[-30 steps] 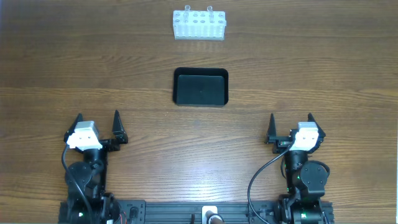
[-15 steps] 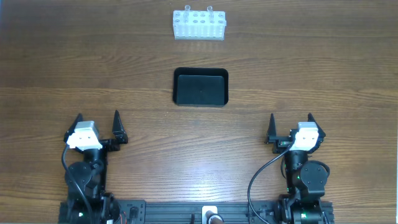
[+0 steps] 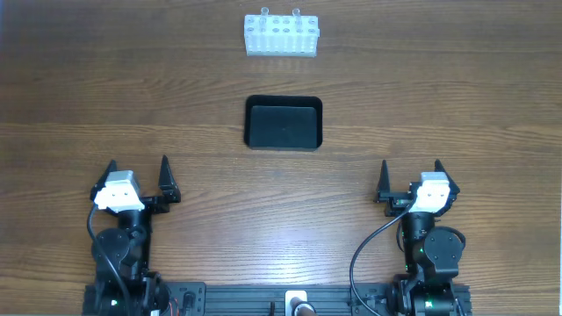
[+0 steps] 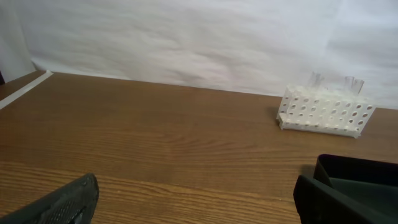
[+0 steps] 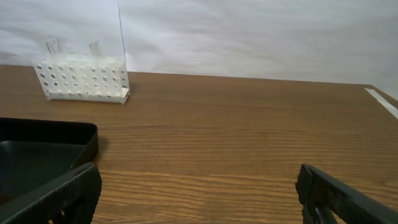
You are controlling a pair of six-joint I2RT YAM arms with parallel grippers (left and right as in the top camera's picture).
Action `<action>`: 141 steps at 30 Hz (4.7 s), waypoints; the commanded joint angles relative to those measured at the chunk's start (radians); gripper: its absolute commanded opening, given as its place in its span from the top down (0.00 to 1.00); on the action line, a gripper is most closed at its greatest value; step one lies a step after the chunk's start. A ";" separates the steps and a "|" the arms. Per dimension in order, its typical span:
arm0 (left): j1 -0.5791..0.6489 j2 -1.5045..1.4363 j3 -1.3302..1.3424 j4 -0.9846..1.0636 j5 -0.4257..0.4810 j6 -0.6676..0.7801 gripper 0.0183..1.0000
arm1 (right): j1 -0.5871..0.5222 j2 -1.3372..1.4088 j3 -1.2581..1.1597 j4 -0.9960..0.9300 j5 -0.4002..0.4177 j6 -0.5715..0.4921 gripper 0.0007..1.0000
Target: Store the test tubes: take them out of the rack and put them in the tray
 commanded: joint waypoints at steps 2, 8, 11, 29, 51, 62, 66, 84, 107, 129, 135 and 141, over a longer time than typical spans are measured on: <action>0.006 -0.004 -0.004 0.002 -0.012 0.018 0.00 | -0.007 -0.009 -0.010 0.000 -0.012 0.010 0.01; 0.006 -0.004 -0.004 0.001 -0.007 0.018 0.00 | -0.007 -0.009 -0.010 0.000 -0.012 0.010 0.01; 0.006 0.005 0.009 0.001 0.010 0.018 0.00 | -0.007 -0.009 -0.010 0.000 -0.012 0.010 0.01; -0.093 0.940 0.953 -0.373 0.165 0.006 0.00 | -0.007 -0.009 -0.010 0.000 -0.012 0.010 0.01; -0.336 1.848 1.696 -0.395 0.230 -0.103 0.00 | -0.007 -0.009 -0.010 0.000 -0.012 0.010 0.01; -0.364 2.139 1.955 -0.391 0.118 -0.103 0.00 | -0.007 -0.009 -0.010 0.000 -0.012 0.010 0.01; -0.364 2.188 1.984 -0.390 0.073 -0.103 0.00 | -0.007 -0.009 -0.010 0.000 -0.012 0.010 0.01; -0.367 2.298 1.993 -0.300 0.069 -0.104 0.01 | -0.007 -0.009 -0.010 0.000 -0.012 0.010 0.01; -0.378 2.327 1.993 -0.298 0.072 -0.129 0.50 | -0.007 -0.009 -0.010 0.001 -0.012 0.010 0.01; -0.378 2.327 1.993 -0.309 0.072 -0.130 0.85 | -0.007 -0.009 -0.010 0.000 -0.012 0.010 0.01; -0.378 2.326 1.993 -0.310 0.072 -0.130 0.88 | -0.007 -0.009 -0.010 0.000 -0.012 0.010 0.01; -0.377 2.302 1.993 -0.311 0.072 -0.129 0.88 | -0.007 -0.009 -0.010 0.000 -0.012 0.010 0.01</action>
